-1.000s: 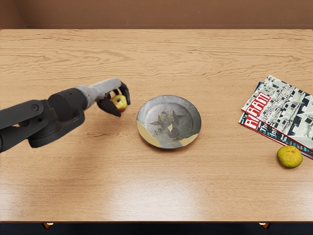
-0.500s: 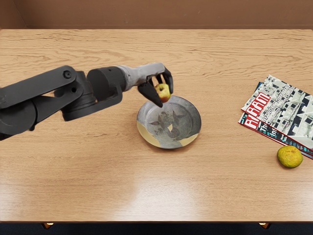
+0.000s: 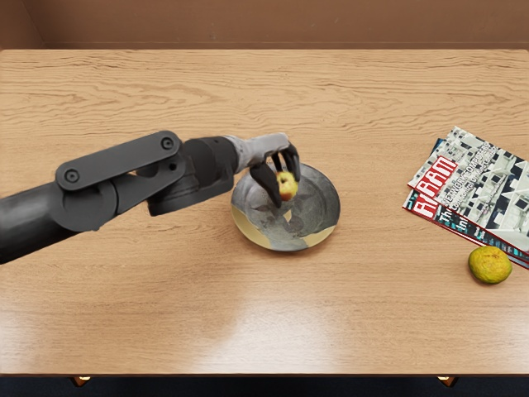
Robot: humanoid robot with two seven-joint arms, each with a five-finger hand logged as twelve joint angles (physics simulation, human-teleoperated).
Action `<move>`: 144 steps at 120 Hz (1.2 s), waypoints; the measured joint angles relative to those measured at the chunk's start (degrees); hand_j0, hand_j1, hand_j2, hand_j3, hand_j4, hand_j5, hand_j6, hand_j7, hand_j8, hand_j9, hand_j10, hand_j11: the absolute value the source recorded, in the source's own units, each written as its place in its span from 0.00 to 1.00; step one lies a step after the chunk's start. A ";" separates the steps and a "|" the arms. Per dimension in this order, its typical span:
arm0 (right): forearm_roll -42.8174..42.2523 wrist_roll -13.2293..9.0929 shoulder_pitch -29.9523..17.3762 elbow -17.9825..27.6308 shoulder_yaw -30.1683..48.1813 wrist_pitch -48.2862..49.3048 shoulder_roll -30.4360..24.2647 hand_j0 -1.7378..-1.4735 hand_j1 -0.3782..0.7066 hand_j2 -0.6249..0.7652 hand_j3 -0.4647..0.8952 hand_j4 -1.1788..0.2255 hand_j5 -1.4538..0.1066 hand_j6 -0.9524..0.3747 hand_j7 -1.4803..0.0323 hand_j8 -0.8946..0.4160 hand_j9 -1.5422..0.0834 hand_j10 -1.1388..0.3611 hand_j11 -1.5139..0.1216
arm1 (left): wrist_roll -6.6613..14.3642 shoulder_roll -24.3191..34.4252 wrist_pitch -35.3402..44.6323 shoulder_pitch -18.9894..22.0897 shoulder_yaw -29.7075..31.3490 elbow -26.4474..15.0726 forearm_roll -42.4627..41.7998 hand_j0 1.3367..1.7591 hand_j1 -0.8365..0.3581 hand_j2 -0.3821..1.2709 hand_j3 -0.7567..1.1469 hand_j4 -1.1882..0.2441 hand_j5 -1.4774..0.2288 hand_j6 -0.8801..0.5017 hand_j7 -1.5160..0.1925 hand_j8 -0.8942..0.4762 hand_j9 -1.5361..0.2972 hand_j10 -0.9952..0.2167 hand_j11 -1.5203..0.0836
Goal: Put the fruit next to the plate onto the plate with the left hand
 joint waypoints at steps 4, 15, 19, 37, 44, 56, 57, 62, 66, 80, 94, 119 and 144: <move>0.01 0.00 0.00 0.00 -0.01 -0.02 0.00 0.30 0.03 0.45 0.34 0.84 0.93 0.72 0.98 0.68 0.95 0.76 0.93 | 0.00 -0.69 1.35 0.00 0.05 0.05 0.11 0.76 0.42 0.49 0.40 0.38 0.31 0.38 0.36 0.39 0.35 0.27 0.39; 0.02 0.01 0.00 0.00 0.02 -0.08 0.00 0.30 0.03 0.45 0.34 0.84 0.93 0.72 0.98 0.68 0.95 0.76 0.93 | 0.01 -0.82 4.16 0.00 0.08 -0.06 0.32 0.76 0.50 0.41 0.40 0.46 0.42 0.38 0.46 0.40 0.44 0.37 0.49; 0.02 0.00 0.00 0.00 0.03 -0.08 0.00 0.30 0.03 0.45 0.34 0.84 0.93 0.72 0.98 0.68 0.95 0.76 0.93 | 0.01 -0.86 5.06 0.00 0.09 -0.10 0.36 0.76 0.54 0.39 0.40 0.49 0.45 0.39 0.49 0.41 0.47 0.41 0.53; 0.02 0.00 0.00 0.01 0.04 0.00 0.00 0.30 0.03 0.45 0.34 0.84 0.93 0.72 0.98 0.68 0.95 0.76 0.93 | 0.01 1.10 7.34 0.12 -0.12 -2.41 0.26 0.76 0.66 0.32 0.40 0.59 0.58 0.44 0.61 0.45 0.58 0.53 0.66; 0.06 -0.01 0.00 0.03 0.06 0.07 0.00 0.30 0.03 0.45 0.34 0.84 0.93 0.72 0.98 0.68 0.95 0.76 0.93 | 0.01 4.38 8.00 0.18 -0.58 -5.86 -0.63 0.76 0.72 0.30 0.40 0.63 0.63 0.47 0.66 0.48 0.63 0.58 0.71; 0.18 0.00 0.00 0.18 0.08 0.13 0.00 0.30 0.03 0.45 0.34 0.84 0.93 0.72 0.98 0.68 0.95 0.76 0.93 | 0.01 11.98 7.44 0.14 -2.48 -12.51 -12.72 0.76 0.79 0.28 0.40 0.69 0.70 0.51 0.73 0.53 0.69 0.65 0.78; 0.19 0.00 0.00 0.20 0.08 0.14 0.00 0.30 0.03 0.45 0.34 0.84 0.93 0.72 0.98 0.68 0.95 0.76 0.93 | 0.01 12.53 7.16 0.20 -2.78 -13.06 -13.97 0.76 0.80 0.28 0.40 0.69 0.70 0.51 0.73 0.53 0.69 0.65 0.78; 0.22 -0.01 0.00 0.35 0.10 0.17 0.00 0.30 0.03 0.45 0.34 0.84 0.93 0.72 0.98 0.68 0.95 0.76 0.93 | 0.01 15.62 5.35 1.24 -4.48 -15.27 -20.84 0.76 0.82 0.27 0.40 0.71 0.73 0.53 0.75 0.54 0.71 0.67 0.80; 0.24 -0.01 0.00 0.55 0.11 0.20 0.00 0.30 0.03 0.45 0.34 0.84 0.93 0.72 0.98 0.68 0.95 0.76 0.93 | 0.01 18.40 2.74 2.35 -6.16 -16.51 -26.78 0.76 0.84 0.27 0.40 0.72 0.74 0.54 0.76 0.55 0.72 0.69 0.82; 0.29 -0.02 0.00 1.22 0.10 0.18 0.00 0.30 0.03 0.45 0.34 0.84 0.93 0.72 0.98 0.68 0.95 0.76 0.93 | 0.01 30.91 -11.15 3.87 -11.02 -18.71 -47.79 0.76 0.88 0.25 0.40 0.75 0.77 0.56 0.80 0.58 0.75 0.72 0.85; 0.34 -0.02 0.00 1.59 0.17 0.18 0.00 0.30 0.03 0.45 0.34 0.84 0.93 0.72 0.98 0.68 0.95 0.76 0.93 | 0.01 42.46 -23.12 4.21 -12.78 -19.40 -67.43 0.76 0.90 0.25 0.40 0.76 0.79 0.57 0.82 0.59 0.77 0.74 0.87; 0.37 -0.02 -0.02 2.06 0.34 0.19 0.00 0.30 0.03 0.45 0.34 0.84 0.93 0.72 0.98 0.68 0.95 0.76 0.93 | 0.01 55.64 -29.10 8.72 -13.15 -17.92 -82.51 0.76 0.94 0.24 0.40 0.79 0.83 0.60 0.85 0.62 0.80 0.78 0.91; 0.37 -0.02 -0.08 2.52 0.39 0.20 0.00 0.30 0.03 0.45 0.34 0.84 0.93 0.72 0.98 0.68 0.95 0.76 0.93 | 0.01 58.63 -29.93 11.37 -12.95 -15.10 -84.80 0.76 0.96 0.23 0.40 0.81 0.84 0.62 0.86 0.63 0.82 0.80 0.92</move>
